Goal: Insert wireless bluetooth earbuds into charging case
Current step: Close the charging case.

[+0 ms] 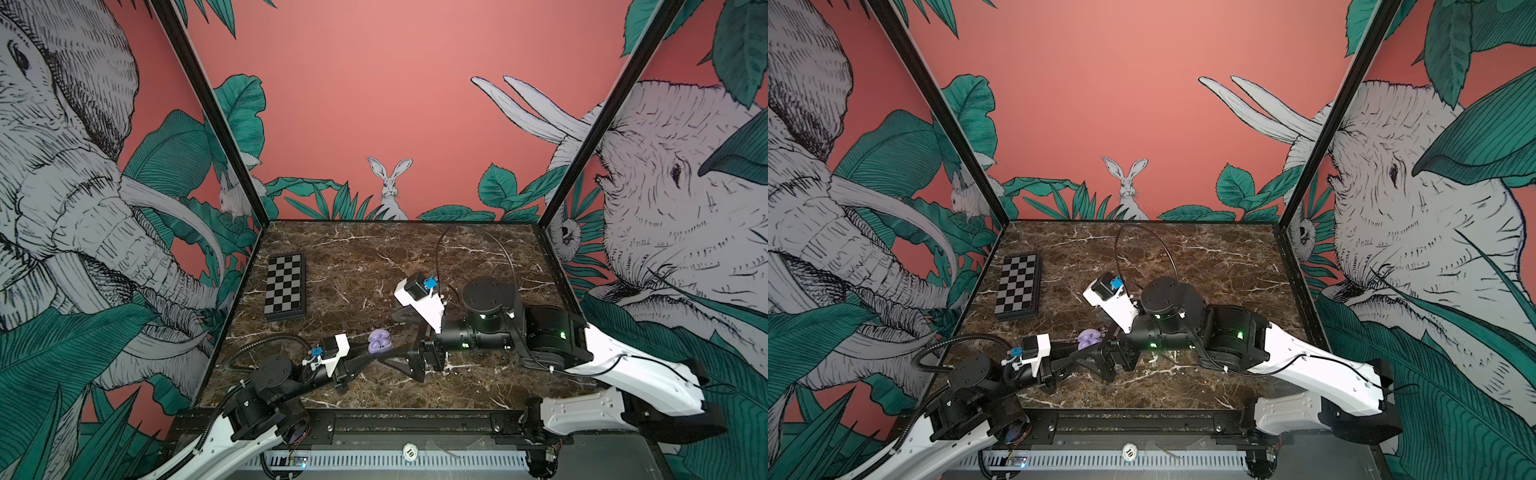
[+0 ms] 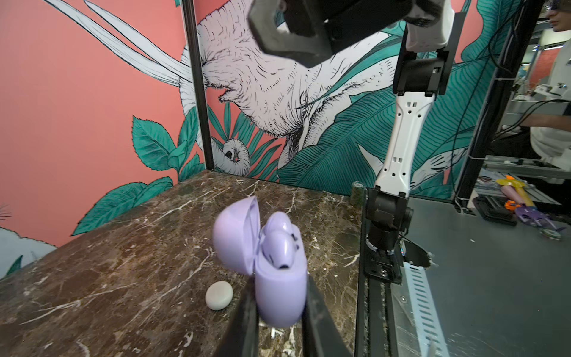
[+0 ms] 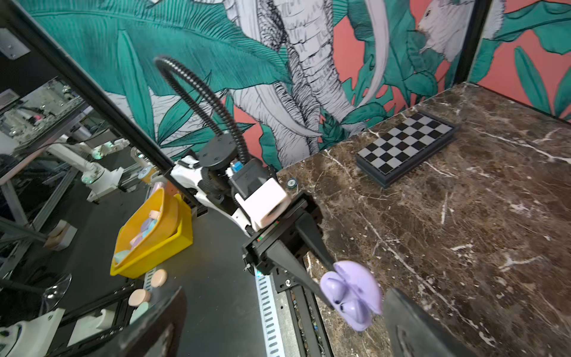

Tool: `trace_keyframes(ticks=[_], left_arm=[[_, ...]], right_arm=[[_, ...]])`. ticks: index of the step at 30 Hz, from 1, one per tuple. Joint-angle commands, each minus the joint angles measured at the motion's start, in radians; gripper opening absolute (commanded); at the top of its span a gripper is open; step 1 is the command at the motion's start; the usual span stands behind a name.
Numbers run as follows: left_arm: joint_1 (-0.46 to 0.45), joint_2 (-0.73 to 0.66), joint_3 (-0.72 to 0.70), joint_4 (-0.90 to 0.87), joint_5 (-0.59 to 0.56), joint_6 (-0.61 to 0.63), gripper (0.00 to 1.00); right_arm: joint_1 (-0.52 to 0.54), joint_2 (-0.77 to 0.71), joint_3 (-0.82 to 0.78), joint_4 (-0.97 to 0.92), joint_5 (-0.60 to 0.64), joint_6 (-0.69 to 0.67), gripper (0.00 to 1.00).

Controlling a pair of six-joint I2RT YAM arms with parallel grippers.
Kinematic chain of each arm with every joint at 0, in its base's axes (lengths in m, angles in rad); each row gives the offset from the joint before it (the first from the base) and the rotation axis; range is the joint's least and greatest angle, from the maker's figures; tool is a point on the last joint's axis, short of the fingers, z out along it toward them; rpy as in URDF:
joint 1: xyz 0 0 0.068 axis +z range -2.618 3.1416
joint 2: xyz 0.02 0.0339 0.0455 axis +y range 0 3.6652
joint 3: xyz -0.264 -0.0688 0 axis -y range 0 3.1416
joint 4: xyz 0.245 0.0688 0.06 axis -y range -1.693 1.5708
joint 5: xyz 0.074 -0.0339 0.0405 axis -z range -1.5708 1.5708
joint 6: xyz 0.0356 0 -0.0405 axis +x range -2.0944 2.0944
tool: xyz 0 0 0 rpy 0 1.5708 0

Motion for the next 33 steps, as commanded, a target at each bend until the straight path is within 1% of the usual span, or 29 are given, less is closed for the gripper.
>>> trace_keyframes(ticks=[1, 6, 12, 17, 24, 30, 33], left_arm=[[0.0, 0.025, 0.05, 0.09, 0.074, -0.084, 0.0], [-0.001, 0.03, 0.043, 0.146, 0.07, -0.14, 0.0], [-0.001, 0.039, 0.024, 0.169, 0.057, -0.152, 0.0], [-0.001, 0.054, 0.008, 0.173, 0.053, -0.152, 0.0], [0.0, 0.048, -0.011, 0.155, 0.032, -0.146, 0.0], [0.0, 0.042, -0.01, 0.133, -0.006, -0.148, 0.0], [0.0, 0.051, -0.011, 0.147, -0.014, -0.172, 0.0]], right_arm=[[-0.042, 0.018, -0.039, 0.03, -0.057, 0.06, 0.98], [-0.064, 0.041, -0.079, 0.076, -0.171, 0.132, 0.98], [-0.066, 0.015, -0.116, 0.128, -0.263, 0.166, 0.98], [-0.067, -0.041, -0.146, 0.163, -0.247, 0.157, 0.98], [-0.067, -0.06, -0.16, 0.216, -0.319, 0.176, 0.98], [-0.069, -0.124, -0.129, 0.136, -0.174, 0.089, 0.98], [-0.072, -0.108, -0.118, 0.079, -0.082, 0.062, 0.98]])
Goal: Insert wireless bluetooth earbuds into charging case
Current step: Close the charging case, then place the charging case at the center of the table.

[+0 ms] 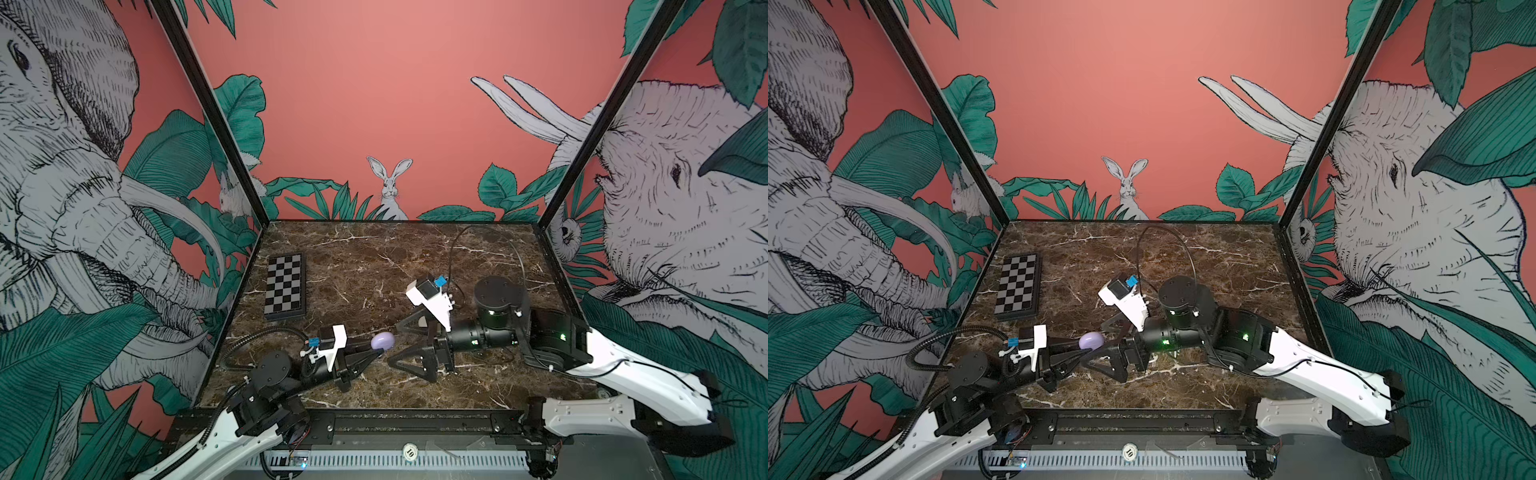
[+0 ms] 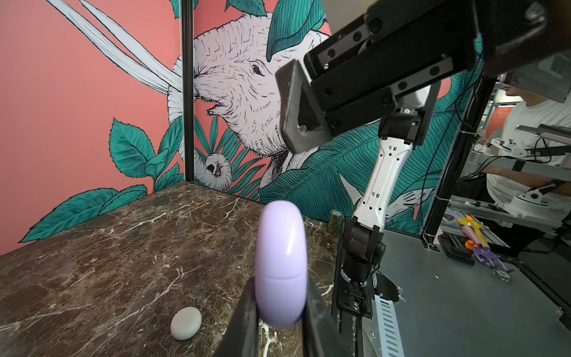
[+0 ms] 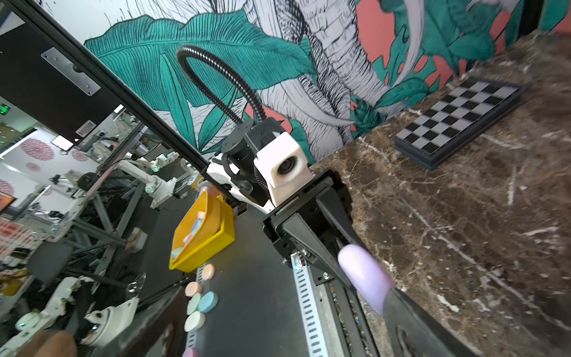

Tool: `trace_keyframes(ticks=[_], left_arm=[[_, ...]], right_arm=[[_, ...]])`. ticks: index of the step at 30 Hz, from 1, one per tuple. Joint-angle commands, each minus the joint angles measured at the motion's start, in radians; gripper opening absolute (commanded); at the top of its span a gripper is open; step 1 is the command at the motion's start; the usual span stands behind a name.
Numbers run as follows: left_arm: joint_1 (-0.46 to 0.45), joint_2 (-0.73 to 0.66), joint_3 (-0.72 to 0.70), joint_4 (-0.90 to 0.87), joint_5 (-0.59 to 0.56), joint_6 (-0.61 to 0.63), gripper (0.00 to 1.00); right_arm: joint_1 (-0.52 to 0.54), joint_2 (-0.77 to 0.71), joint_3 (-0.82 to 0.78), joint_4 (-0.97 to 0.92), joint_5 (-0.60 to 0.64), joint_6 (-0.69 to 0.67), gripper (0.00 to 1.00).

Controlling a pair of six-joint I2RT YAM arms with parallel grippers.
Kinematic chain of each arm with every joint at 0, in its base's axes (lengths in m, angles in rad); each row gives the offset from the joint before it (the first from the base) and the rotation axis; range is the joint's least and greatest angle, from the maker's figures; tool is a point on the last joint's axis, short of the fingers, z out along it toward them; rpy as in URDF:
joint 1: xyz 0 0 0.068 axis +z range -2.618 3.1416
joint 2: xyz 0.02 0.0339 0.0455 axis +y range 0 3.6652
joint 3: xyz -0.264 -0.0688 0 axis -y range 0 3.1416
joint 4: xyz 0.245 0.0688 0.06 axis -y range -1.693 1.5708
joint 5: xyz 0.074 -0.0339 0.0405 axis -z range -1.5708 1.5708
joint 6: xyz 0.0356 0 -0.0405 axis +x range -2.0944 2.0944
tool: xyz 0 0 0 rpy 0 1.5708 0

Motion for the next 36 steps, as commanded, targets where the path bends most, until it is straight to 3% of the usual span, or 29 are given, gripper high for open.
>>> trace_keyframes(ticks=[1, 4, 8, 14, 16, 20, 25, 28, 36], left_arm=[[0.0, 0.005, -0.008, 0.01, -0.03, -0.033, 0.0], [0.0, 0.012, 0.001, -0.031, -0.12, -0.076, 0.0], [0.0, 0.073, 0.067, -0.174, -0.338, -0.186, 0.0], [0.008, 0.309, 0.162, -0.323, -0.496, -0.288, 0.0], [0.044, 0.413, 0.178, -0.327, -0.425, -0.302, 0.0], [0.221, 0.591, 0.138, -0.178, -0.188, -0.407, 0.0], [0.251, 0.746, 0.213, -0.224, -0.204, -0.349, 0.0], [0.333, 0.866, 0.212, -0.14, -0.104, -0.37, 0.0], [0.368, 1.11, 0.27, -0.037, 0.001, -0.347, 0.0]], right_arm=[[-0.004, 0.004, 0.042, -0.051, 0.135, -0.052, 0.98], [-0.014, -0.003, 0.066, -0.114, 0.319, -0.054, 0.98], [-0.057, 0.011, 0.086, -0.204, 0.51, -0.029, 0.98], [-0.109, 0.035, 0.02, -0.227, 0.644, 0.031, 0.98], [-0.145, 0.047, -0.008, -0.242, 0.657, 0.071, 0.98], [-0.238, 0.052, -0.109, -0.258, 0.621, 0.163, 0.98], [-0.288, 0.025, -0.216, -0.239, 0.604, 0.188, 0.98], [-0.307, 0.026, -0.274, -0.219, 0.581, 0.2, 0.98], [-0.327, 0.034, -0.332, -0.194, 0.552, 0.214, 0.98]])
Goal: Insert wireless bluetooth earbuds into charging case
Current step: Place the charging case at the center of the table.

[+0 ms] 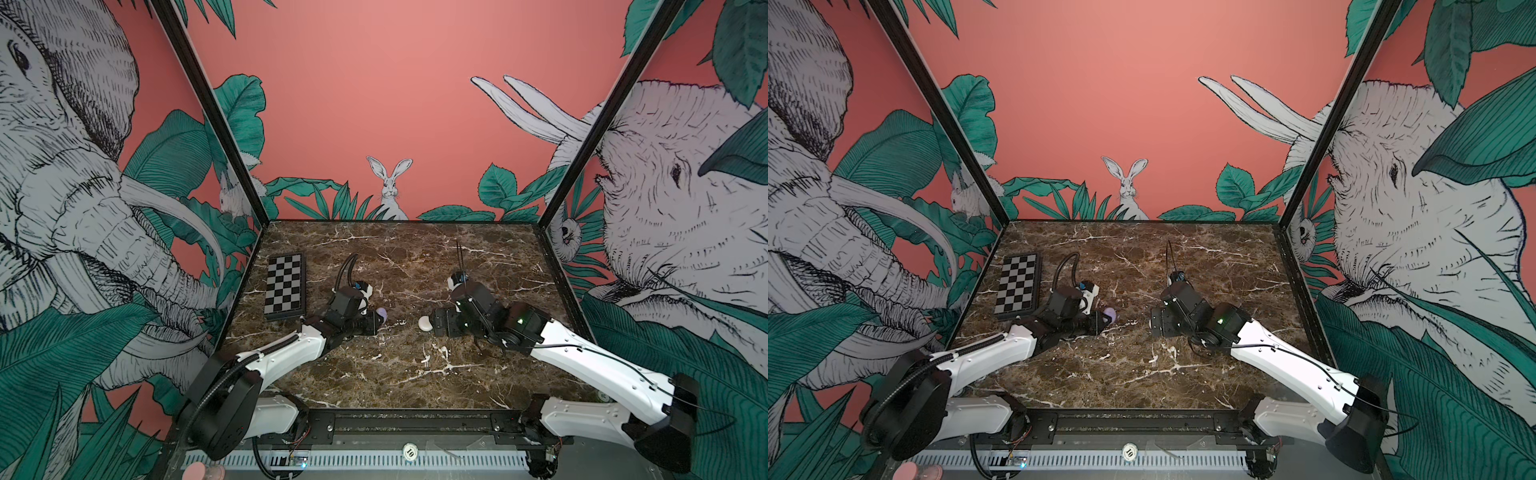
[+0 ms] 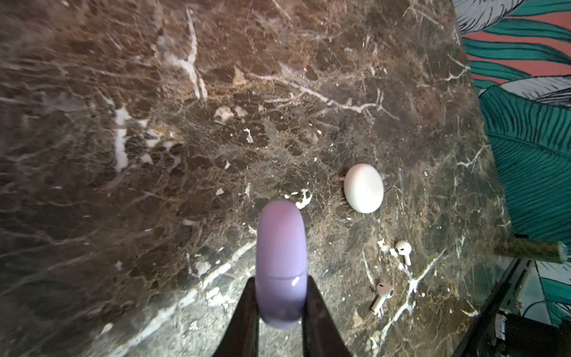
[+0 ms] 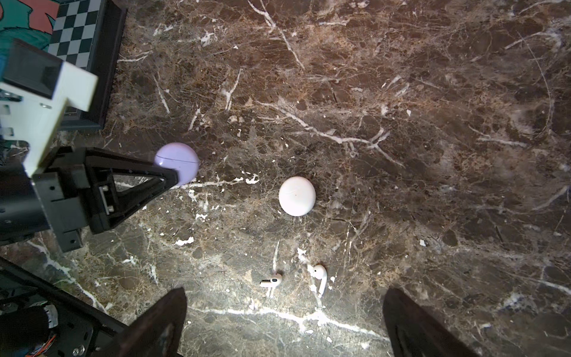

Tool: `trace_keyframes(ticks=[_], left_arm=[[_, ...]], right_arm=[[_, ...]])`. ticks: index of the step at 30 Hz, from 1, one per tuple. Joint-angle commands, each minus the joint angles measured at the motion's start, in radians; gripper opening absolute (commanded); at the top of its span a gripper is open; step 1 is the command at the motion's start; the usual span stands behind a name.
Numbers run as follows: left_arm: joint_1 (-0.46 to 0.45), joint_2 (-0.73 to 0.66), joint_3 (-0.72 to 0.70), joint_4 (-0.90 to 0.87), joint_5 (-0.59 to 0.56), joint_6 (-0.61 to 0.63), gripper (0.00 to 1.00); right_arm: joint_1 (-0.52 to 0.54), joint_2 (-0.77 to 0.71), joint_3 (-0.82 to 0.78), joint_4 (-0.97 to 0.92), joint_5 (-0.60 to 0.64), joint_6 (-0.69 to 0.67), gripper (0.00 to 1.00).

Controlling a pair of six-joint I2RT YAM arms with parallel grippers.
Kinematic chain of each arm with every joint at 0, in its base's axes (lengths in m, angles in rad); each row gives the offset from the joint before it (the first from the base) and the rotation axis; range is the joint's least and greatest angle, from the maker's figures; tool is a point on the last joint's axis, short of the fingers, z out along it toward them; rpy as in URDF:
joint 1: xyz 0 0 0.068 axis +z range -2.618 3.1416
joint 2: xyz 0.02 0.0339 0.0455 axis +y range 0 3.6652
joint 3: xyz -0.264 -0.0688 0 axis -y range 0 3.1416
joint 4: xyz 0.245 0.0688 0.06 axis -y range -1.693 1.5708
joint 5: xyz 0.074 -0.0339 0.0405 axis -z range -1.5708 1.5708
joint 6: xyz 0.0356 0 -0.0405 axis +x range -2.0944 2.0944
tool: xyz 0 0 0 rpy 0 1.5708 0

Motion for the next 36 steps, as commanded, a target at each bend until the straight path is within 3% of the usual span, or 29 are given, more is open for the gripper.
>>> trace_keyframes(ticks=[1, 10, 23, 36], left_arm=[[0.013, 0.058, 0.046, 0.079, 0.083, 0.011, 0.0], [0.123, 0.198, 0.069, 0.151, 0.202, -0.006, 0.0], [0.129, 0.249, 0.1, 0.045, 0.186, 0.02, 0.0], [0.129, 0.257, 0.105, -0.001, 0.188, 0.036, 0.24]], right_arm=[[-0.007, -0.013, -0.003, 0.032, -0.009, 0.013, 0.98], [-0.014, -0.032, -0.049, 0.056, -0.03, 0.023, 0.98], [-0.015, -0.025, -0.068, 0.066, -0.049, 0.022, 0.98], [-0.015, -0.02, -0.075, 0.076, -0.068, 0.026, 0.98]])
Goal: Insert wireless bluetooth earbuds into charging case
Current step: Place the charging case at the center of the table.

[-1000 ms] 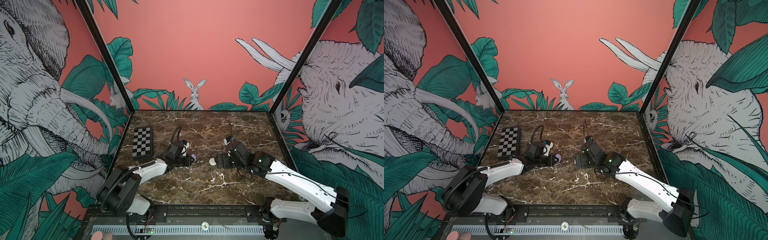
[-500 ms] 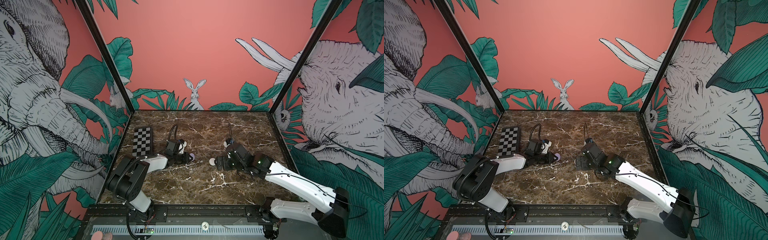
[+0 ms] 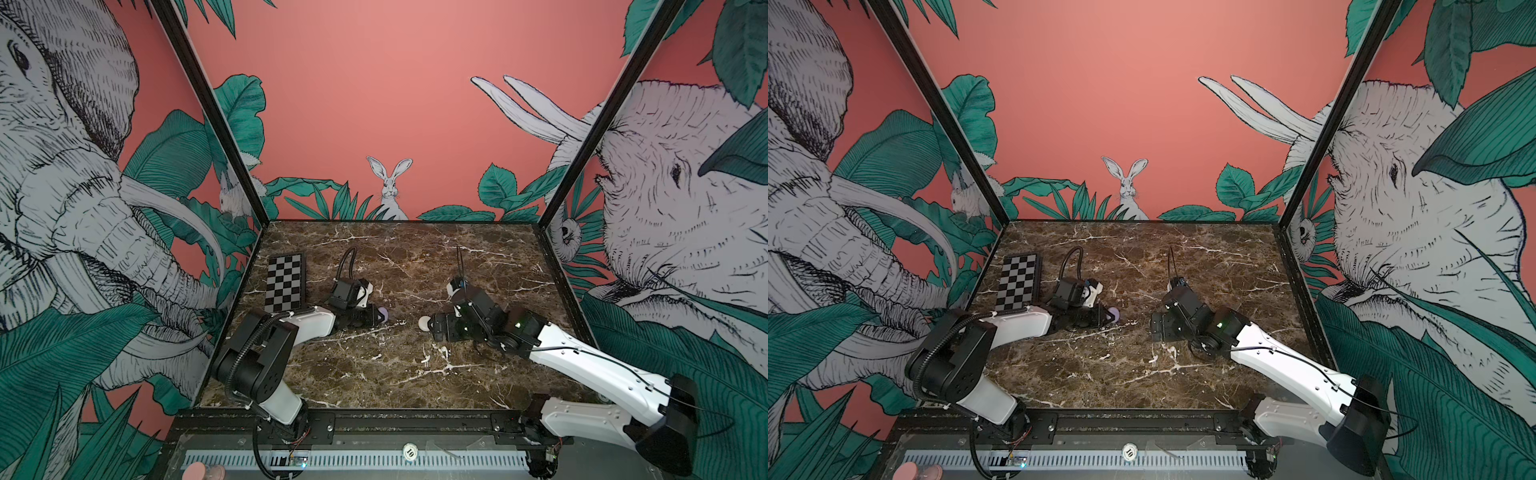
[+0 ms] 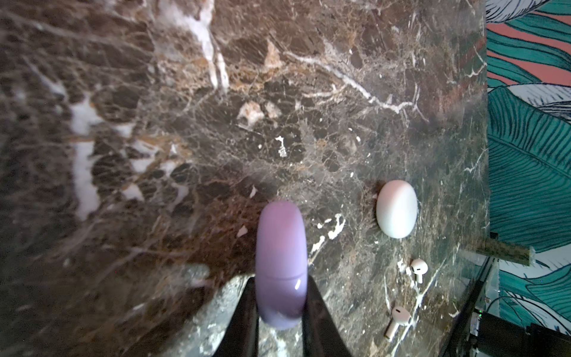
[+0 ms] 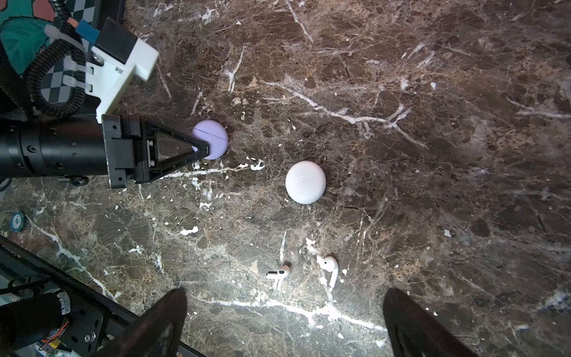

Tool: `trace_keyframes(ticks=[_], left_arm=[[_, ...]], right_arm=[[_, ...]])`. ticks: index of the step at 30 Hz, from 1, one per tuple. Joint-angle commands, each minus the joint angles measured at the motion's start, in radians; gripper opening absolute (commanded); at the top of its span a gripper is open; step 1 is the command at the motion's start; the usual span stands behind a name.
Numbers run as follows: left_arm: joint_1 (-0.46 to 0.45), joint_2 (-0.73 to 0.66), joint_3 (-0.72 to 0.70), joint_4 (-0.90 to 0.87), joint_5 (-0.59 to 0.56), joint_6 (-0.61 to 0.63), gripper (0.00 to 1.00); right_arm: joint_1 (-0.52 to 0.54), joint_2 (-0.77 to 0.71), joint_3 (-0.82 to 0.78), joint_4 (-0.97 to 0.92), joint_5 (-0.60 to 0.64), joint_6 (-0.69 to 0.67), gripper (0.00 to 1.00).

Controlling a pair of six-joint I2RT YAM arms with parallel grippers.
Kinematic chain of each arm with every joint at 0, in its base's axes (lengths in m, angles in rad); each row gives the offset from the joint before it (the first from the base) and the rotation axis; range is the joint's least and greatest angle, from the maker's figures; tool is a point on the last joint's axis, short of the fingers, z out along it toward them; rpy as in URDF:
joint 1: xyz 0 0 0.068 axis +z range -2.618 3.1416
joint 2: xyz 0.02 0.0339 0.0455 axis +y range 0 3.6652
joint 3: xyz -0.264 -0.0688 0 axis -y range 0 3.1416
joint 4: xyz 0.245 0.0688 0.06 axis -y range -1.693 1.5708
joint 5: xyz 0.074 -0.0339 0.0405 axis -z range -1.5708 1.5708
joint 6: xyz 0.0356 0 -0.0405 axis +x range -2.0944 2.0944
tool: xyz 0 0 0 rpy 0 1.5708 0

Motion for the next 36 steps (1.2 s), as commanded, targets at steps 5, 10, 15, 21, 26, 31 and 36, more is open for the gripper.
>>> trace_keyframes(ticks=[5, 10, 15, 21, 26, 31, 36], left_arm=[[0.0, -0.035, 0.031, -0.097, -0.036, 0.022, 0.37], [0.0, -0.062, 0.064, -0.159, -0.074, 0.049, 0.41], [0.004, -0.097, 0.107, -0.225, -0.138, 0.068, 0.43], [0.008, -0.21, 0.164, -0.351, -0.221, 0.095, 0.6], [0.008, -0.331, 0.185, -0.502, -0.303, 0.0, 0.86], [0.006, -0.408, 0.174, -0.602, -0.247, -0.149, 0.9], [-0.066, -0.514, 0.125, -0.588, -0.311, -0.293, 0.9]], right_arm=[[-0.006, -0.008, -0.013, 0.022, -0.005, 0.01, 0.98], [-0.006, -0.006, -0.014, 0.018, -0.016, 0.01, 0.98], [-0.006, 0.007, -0.003, 0.0, -0.011, -0.003, 0.98], [-0.013, 0.062, 0.036, -0.069, -0.005, -0.045, 0.98], [-0.058, 0.114, 0.086, -0.135, -0.015, -0.097, 0.98], [-0.127, 0.112, 0.105, -0.164, -0.029, -0.142, 0.98], [-0.166, 0.131, 0.121, -0.194, -0.067, -0.164, 0.98]])
